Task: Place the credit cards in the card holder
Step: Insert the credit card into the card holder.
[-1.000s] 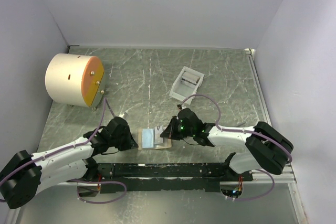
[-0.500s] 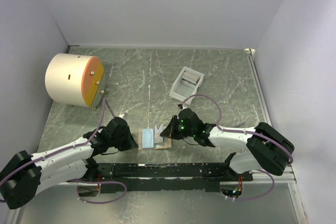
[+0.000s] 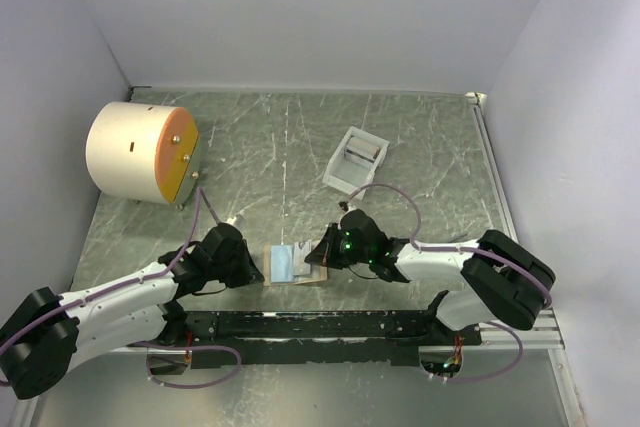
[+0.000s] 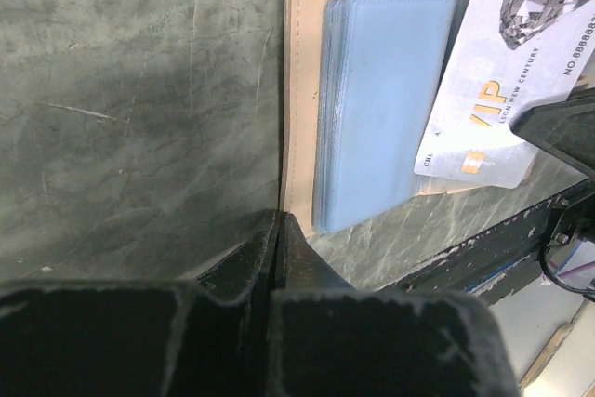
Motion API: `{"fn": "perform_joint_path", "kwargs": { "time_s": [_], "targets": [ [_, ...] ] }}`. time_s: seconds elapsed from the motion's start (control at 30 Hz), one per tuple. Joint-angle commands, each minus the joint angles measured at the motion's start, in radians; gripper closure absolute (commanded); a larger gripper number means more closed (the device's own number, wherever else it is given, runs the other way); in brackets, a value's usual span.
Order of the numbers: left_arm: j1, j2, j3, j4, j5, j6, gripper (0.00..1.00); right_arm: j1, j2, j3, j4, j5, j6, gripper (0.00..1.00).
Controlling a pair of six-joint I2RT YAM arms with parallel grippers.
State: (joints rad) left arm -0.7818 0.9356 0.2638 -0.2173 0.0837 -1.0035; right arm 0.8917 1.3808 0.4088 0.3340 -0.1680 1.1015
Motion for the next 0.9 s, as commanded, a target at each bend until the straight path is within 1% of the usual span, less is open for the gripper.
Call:
{"fn": "perform_joint_path", "kwargs": {
  "time_s": [0.0,0.87],
  "targets": [
    [-0.005,0.003,-0.011,0.038,0.025,-0.004,0.92,0.004,0.031,-0.017,0.051,-0.011,0.007,1.00],
    [-0.005,0.000,-0.009,0.030,0.019,-0.005,0.92,0.010,0.041,-0.047,0.085,-0.034,0.019,1.00]
  ]
}}
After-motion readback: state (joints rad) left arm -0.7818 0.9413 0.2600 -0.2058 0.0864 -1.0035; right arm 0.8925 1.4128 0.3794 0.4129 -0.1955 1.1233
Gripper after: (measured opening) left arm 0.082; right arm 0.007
